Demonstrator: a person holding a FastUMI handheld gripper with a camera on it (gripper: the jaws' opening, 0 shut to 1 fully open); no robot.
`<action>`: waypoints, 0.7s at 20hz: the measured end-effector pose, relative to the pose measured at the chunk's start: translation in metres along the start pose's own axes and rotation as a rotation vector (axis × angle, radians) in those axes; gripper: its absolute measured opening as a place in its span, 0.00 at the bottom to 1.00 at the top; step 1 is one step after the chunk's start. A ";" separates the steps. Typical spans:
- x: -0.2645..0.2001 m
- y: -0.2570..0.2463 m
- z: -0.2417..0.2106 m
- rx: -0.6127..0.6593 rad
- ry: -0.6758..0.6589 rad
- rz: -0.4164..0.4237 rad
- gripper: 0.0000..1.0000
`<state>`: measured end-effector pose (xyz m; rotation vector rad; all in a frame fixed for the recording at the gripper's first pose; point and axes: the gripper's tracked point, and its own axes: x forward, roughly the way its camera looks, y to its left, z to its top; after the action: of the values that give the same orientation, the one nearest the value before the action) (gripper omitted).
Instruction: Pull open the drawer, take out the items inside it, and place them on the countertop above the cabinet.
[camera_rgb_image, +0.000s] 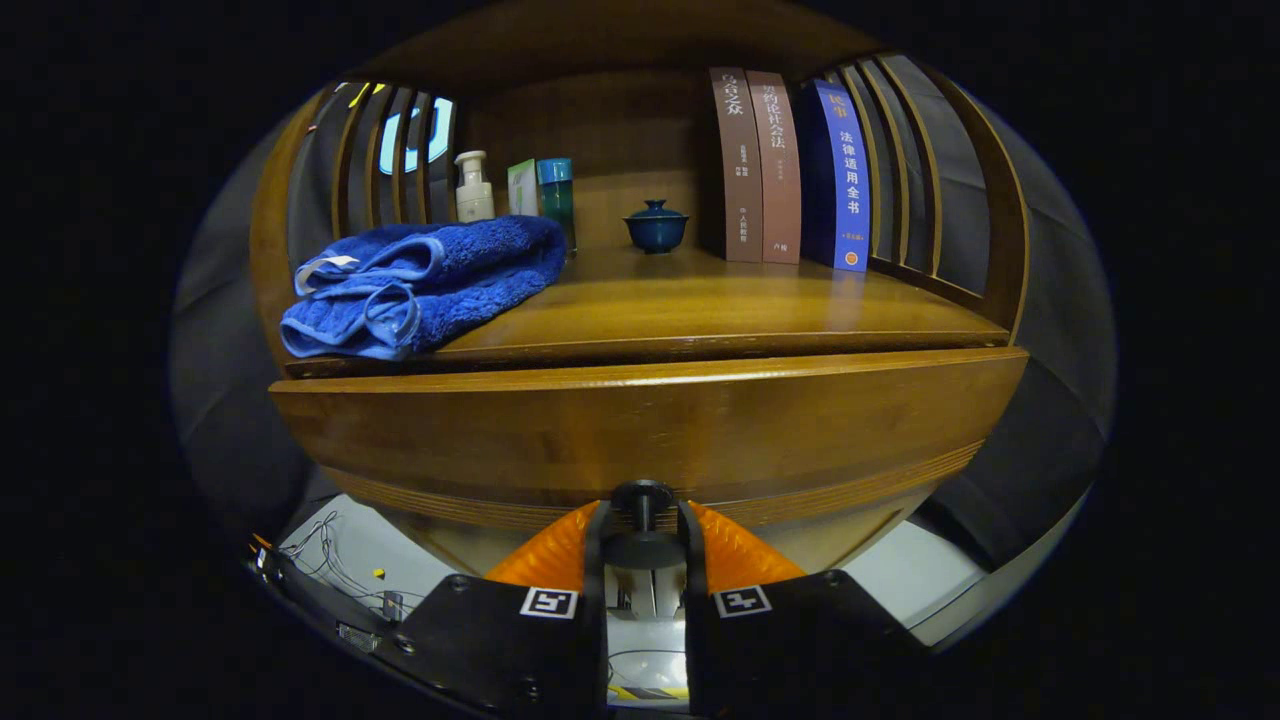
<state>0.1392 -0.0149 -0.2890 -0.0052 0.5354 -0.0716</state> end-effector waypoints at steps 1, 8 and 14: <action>-0.006 -0.001 -0.002 -0.003 0.004 0.000 0.35; -0.058 -0.003 -0.031 0.014 0.043 -0.008 0.35; -0.100 -0.005 -0.054 0.029 0.065 0.000 0.35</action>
<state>0.0255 -0.0121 -0.2840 0.0254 0.5988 -0.0793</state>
